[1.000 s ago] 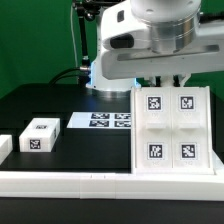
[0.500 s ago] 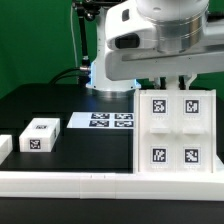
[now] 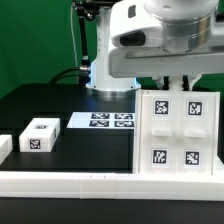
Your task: Assemble cabinet
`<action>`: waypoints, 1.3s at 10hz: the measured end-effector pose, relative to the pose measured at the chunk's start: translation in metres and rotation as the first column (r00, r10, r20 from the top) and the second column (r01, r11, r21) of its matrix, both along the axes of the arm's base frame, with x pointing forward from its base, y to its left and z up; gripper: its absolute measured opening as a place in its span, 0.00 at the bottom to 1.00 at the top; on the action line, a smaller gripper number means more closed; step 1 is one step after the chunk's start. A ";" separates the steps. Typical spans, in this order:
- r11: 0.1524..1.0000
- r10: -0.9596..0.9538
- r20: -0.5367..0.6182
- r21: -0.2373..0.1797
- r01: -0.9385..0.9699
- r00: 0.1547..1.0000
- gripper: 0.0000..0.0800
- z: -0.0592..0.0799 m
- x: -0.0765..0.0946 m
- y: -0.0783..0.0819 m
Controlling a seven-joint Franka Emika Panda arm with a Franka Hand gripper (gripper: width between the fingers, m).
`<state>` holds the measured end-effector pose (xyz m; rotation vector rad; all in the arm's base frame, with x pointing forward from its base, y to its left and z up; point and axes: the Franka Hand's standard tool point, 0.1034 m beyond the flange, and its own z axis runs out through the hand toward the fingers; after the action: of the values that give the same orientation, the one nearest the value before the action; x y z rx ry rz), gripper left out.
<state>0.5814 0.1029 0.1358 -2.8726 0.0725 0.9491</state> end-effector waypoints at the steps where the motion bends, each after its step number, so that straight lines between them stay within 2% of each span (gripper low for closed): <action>1: 1.000 -0.002 0.001 0.000 0.002 1.000 0.28 -0.001 0.000 -0.001; 6: 1.000 -0.008 -0.010 0.002 0.008 1.000 0.28 0.000 -0.001 -0.004; 9: 1.000 -0.008 -0.045 0.007 0.009 0.999 0.28 -0.001 0.014 -0.003; 11: 1.000 -0.011 -0.047 0.004 0.011 0.999 0.28 -0.001 0.016 -0.003; 12: 1.000 -0.009 -0.046 0.006 0.010 0.999 0.39 0.000 0.016 -0.002; 13: 1.000 -0.009 -0.045 0.006 0.009 0.999 0.56 0.000 0.016 -0.001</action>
Offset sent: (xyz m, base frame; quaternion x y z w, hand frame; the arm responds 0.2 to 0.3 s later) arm 0.0000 0.0000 0.0000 0.0000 0.0000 0.0000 1.0000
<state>0.5974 0.1015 0.1361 -2.8433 0.0861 1.0107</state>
